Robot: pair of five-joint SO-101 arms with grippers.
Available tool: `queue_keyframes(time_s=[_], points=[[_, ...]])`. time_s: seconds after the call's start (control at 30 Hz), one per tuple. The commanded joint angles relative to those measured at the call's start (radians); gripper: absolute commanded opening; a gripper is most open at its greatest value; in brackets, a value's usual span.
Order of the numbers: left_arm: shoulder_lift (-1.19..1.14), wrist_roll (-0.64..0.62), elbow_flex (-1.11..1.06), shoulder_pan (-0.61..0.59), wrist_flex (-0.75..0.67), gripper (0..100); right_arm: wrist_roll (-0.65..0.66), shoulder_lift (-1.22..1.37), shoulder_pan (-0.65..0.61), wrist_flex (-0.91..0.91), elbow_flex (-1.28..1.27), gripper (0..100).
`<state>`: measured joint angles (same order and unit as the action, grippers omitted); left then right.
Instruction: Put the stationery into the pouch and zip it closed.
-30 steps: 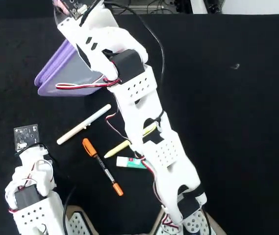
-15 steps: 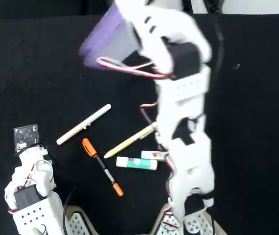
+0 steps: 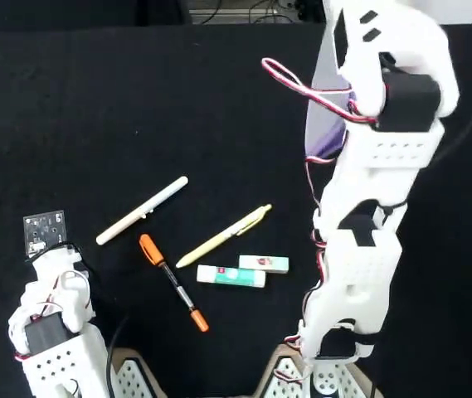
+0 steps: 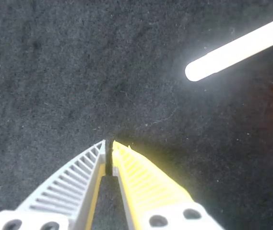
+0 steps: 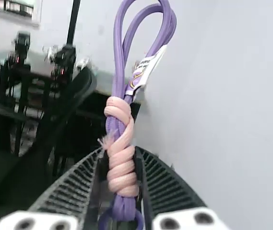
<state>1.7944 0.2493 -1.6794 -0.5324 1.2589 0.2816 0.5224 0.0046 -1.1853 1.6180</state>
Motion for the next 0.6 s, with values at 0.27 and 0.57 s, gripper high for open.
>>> queue_keyframes(time_s=[0.27, 0.57], points=[[-0.002, -0.011, -0.022, -0.004, 0.002, 3, -0.008, -0.067, -0.043, -0.017, -0.335, 1.1], [-0.002, -0.011, -0.022, -0.004, 0.002, 3, -0.009, -0.074, -0.27, -0.167, -0.4, 1.1]])
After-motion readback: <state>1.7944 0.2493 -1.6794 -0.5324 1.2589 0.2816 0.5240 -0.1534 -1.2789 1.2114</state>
